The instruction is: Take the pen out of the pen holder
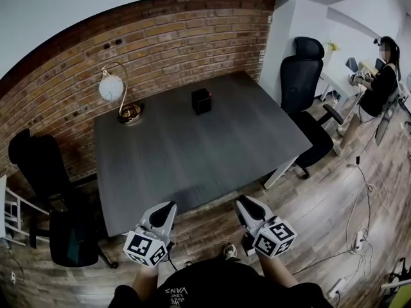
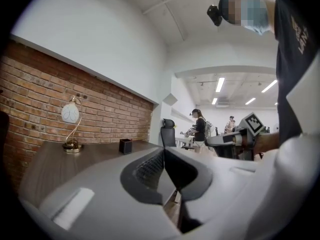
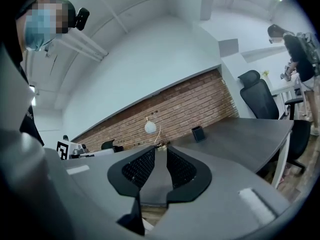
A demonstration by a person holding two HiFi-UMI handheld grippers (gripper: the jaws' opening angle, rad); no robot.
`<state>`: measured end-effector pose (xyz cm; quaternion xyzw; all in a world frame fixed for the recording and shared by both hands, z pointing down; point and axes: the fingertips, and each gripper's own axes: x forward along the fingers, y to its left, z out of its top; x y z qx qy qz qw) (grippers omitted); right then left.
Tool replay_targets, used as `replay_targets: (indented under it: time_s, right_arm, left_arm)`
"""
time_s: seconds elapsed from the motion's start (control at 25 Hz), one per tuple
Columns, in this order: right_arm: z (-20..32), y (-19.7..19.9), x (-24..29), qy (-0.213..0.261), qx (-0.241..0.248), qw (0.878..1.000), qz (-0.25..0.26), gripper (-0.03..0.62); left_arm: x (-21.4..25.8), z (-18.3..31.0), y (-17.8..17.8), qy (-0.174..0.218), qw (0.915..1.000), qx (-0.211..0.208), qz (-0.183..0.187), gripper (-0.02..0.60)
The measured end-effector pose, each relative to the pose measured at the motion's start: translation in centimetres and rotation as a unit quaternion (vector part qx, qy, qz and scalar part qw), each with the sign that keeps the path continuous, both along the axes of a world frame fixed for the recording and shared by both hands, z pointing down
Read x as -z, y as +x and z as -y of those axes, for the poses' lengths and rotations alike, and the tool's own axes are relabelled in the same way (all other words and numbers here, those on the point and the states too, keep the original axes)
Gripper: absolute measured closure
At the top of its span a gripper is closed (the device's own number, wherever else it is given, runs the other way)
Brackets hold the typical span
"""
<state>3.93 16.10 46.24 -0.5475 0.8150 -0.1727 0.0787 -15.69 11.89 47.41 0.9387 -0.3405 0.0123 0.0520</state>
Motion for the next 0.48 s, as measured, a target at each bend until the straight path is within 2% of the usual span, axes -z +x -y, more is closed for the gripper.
replay_targets:
  time_s: [0.12, 0.2, 0.48]
  right_arm:
    - [1.4, 1.6, 0.0, 0.001, 0.024, 1.0, 0.001, 0.539]
    - [2.2, 2.7, 0.1, 0.002, 0.04, 0.999, -0.001, 0.516]
    - [4.2, 6.4, 0.0, 0.003, 0.087, 0.996, -0.005, 0.516]
  left_arm:
    - [-0.3, 0.6, 1.6, -0.009, 0.9996, 0.025, -0.007, 0.526]
    - [-0.3, 0.9, 2.7, -0.012, 0.9991, 0.04, -0.011, 0.526]
    - [-0.7, 1.0, 6.4, -0.018, 0.9962, 0.084, -0.011, 0.526]
